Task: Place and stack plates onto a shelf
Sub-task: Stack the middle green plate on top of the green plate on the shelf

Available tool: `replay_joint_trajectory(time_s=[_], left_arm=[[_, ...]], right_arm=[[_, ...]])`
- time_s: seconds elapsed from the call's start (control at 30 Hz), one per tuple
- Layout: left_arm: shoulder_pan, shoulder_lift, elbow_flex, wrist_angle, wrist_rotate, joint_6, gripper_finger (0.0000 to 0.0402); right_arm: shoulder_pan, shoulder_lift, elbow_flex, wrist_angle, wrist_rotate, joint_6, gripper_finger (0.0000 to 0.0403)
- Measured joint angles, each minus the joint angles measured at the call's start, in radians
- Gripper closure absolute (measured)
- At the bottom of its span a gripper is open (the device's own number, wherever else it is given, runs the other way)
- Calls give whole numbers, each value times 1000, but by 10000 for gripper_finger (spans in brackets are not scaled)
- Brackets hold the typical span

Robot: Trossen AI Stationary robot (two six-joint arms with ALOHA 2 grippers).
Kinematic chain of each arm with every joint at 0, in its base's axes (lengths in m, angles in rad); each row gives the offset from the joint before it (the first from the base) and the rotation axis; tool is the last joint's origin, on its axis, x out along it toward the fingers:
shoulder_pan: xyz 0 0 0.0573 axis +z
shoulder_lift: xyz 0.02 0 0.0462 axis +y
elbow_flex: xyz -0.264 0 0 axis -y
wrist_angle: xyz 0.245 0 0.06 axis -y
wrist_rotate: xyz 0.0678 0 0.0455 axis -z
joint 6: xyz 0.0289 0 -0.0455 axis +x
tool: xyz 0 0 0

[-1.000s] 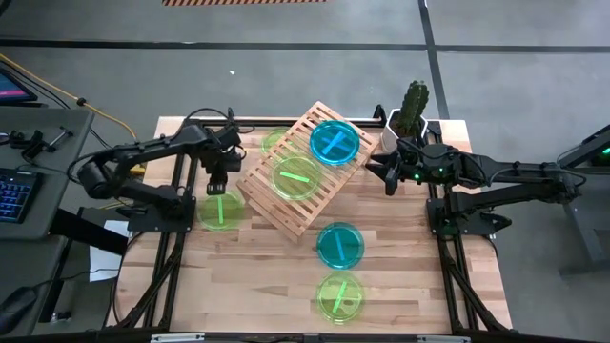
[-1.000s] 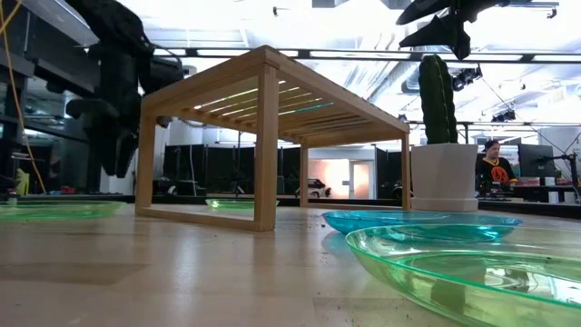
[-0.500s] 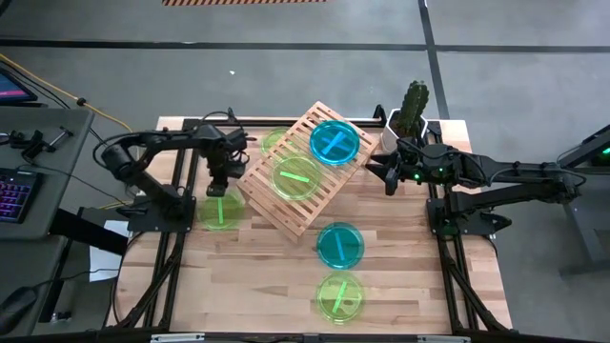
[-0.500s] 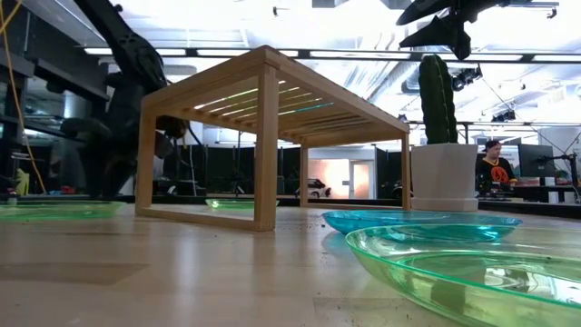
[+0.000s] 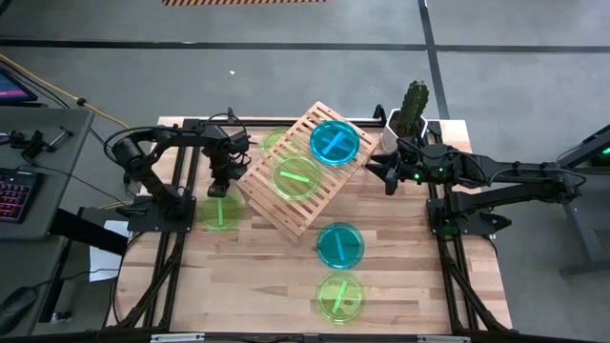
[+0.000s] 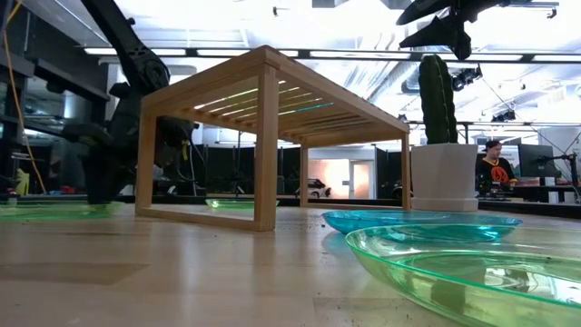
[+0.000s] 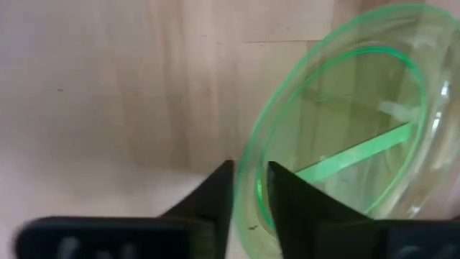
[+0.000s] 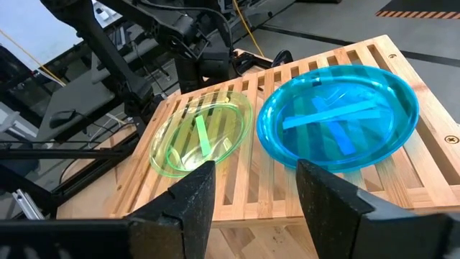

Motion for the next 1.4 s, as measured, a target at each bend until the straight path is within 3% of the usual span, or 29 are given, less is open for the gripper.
replay_joint_trajectory(time_s=[0.13,0.33,0.7,1.0,1.1,1.27,1.4], left_arm=[[0,1,-2,-3,-6,-30,393],[-2,-7,22,-89,-8,-61,400],[-6,-11,223,-431,73,-120,401],[-77,-11,286,-579,105,-296,401],[-121,-12,286,-575,113,-365,401],[-194,-39,285,-575,230,-387,401],[-227,-95,295,-574,143,-423,401]], right_arm=[[0,0,0,0,0,-1,226],[0,0,0,0,0,-9,226],[0,0,0,-4,0,-29,226],[0,0,0,-38,0,-31,226],[0,0,0,-39,0,-31,226],[0,0,0,-39,0,-53,226],[0,0,0,-39,0,-53,226]])
